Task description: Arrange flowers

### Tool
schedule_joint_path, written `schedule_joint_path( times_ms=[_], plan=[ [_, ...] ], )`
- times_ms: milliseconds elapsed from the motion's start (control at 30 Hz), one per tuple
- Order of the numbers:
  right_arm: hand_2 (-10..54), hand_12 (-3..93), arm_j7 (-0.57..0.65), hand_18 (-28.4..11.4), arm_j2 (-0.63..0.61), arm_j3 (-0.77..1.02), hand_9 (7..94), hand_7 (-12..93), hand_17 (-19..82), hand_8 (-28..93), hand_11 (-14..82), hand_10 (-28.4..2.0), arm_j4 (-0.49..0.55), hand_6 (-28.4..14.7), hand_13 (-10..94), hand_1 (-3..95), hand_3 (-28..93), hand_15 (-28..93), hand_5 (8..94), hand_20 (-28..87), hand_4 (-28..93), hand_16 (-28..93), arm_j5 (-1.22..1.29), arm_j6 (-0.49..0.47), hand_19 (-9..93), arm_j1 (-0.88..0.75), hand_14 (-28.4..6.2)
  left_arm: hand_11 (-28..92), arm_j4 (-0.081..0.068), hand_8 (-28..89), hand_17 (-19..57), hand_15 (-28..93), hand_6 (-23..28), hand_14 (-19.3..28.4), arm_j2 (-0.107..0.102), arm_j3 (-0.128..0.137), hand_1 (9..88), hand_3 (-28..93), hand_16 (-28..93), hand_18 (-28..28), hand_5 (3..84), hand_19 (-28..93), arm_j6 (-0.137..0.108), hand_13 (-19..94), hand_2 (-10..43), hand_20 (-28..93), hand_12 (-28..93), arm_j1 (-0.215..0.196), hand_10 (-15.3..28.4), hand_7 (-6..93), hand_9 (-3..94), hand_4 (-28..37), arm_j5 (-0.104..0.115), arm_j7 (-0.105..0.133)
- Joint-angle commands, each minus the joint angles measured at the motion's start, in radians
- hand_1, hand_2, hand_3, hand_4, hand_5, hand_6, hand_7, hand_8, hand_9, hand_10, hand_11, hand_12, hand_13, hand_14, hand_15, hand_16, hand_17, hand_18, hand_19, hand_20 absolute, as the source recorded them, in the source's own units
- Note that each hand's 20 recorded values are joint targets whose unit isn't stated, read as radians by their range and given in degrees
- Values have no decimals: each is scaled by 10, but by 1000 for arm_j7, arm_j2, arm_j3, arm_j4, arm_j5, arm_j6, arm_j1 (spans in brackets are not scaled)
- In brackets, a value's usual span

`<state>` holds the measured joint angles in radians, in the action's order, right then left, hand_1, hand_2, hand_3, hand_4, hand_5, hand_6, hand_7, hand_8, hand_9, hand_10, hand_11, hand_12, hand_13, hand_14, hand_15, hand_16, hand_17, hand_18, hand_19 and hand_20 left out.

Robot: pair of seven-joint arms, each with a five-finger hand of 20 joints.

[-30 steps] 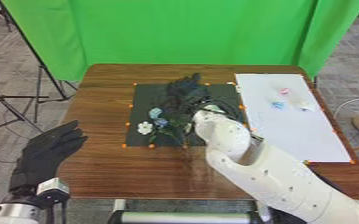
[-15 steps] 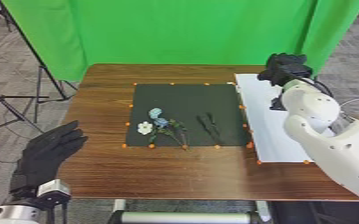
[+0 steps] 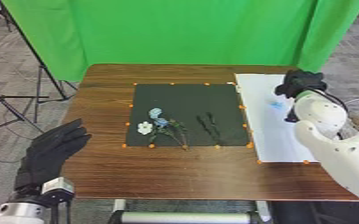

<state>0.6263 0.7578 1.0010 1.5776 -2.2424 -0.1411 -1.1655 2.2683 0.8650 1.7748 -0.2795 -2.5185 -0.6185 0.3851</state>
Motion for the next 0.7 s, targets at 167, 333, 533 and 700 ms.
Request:
schedule_joint_path(
  times_ms=[167,333,533,700],
  plan=[
    [-4,183,34,-279,23,17,530,182,75,-135,300,-212,-7,-46,383,232,872,772,553,414,-268,150,-20,-39,692,-51,-221,348,-3,-81,-96,572,137,284,-3,-4,273,828,-123,214,457,576,3,275,51,116,87,-4,225,125,381,-121,10,2],
    [-6,184,36,-280,28,37,531,183,73,-136,299,-211,-14,-45,383,236,872,772,553,412,-269,151,-23,-65,693,-69,-222,349,-6,-81,-96,572,137,284,-6,-12,273,828,-123,214,457,576,2,275,51,116,87,4,225,125,381,-122,12,1],
    [-9,184,33,-280,43,55,534,184,72,-137,300,-211,-34,-42,386,240,871,771,557,412,-271,151,-40,-80,693,-98,-220,348,-7,-81,-97,572,137,284,1,-12,272,828,-123,214,456,576,11,274,51,116,86,6,225,125,380,-122,7,-8],
    [-10,183,30,-280,63,61,536,184,71,-137,300,-209,-54,-41,388,242,872,771,558,411,-271,151,-50,-87,693,-99,-220,348,-5,-81,-97,572,137,284,7,-5,273,828,-122,214,457,575,8,274,51,116,86,1,225,124,381,-122,8,-10]
  ],
)
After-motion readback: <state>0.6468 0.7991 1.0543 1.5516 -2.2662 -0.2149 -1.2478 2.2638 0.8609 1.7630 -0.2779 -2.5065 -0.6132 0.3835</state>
